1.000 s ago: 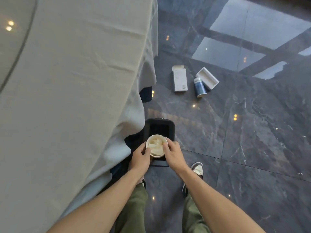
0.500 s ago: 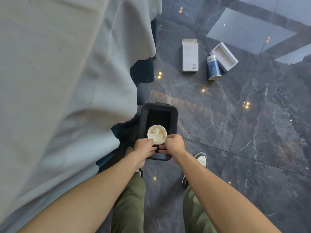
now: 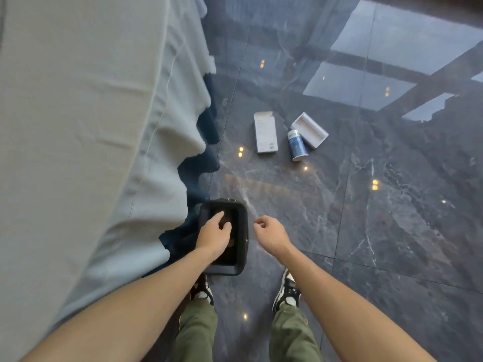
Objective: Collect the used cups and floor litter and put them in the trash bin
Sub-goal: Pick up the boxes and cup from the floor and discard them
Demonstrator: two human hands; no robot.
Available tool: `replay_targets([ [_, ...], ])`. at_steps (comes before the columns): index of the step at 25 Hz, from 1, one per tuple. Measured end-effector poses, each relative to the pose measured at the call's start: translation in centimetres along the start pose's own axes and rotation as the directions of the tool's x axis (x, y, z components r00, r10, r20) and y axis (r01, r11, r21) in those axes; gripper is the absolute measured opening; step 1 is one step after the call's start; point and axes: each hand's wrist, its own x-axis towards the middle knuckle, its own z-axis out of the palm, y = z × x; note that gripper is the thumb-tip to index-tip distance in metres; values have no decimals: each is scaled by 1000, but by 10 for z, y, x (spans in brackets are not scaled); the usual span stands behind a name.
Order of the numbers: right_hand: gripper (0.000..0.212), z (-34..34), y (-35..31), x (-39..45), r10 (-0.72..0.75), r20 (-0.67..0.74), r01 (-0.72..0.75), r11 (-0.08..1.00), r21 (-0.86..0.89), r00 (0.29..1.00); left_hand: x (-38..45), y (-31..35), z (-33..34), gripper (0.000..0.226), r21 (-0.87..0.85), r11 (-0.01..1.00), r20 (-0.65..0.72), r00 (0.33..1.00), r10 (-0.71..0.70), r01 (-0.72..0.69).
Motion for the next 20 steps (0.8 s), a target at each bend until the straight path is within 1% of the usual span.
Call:
replay_targets([
  [3, 45, -66, -11, -25, -100, 21, 102, 976, -190, 995, -37, 63, 0, 56, 156, 980, 5, 992, 127, -126],
  [5, 52, -112, -16, -47, -173, 14, 167, 923, -346, 985, -67, 102, 5, 62, 272, 939, 4, 976, 216, -209],
  [7, 54, -158, -18, -74, -236, -3, 208, 864, -458, 972, -99, 139, 12, 67, 389, 886, -1, 962, 273, -251],
  [9, 56, -205, -18, -101, -294, -34, 233, 817, -527, 955, -131, 175, 25, 69, 456, 848, -12, 950, 311, -271],
  [11, 59, -247, -14, -122, -323, -61, 236, 794, -560, 944, -160, 206, 40, 72, 486, 826, -32, 938, 345, -287],
  [14, 64, -298, -13, -140, -341, -96, 232, 796, -558, 935, -185, 237, 59, 76, 512, 809, -56, 928, 369, -290],
  [17, 74, -342, -26, -142, -392, -137, 252, 784, -568, 910, -186, 268, 61, 76, 510, 808, -73, 921, 384, -296],
  [20, 78, -376, -39, -131, -404, -150, 262, 790, -555, 902, -173, 299, 63, 77, 500, 806, -70, 912, 404, -318],
])
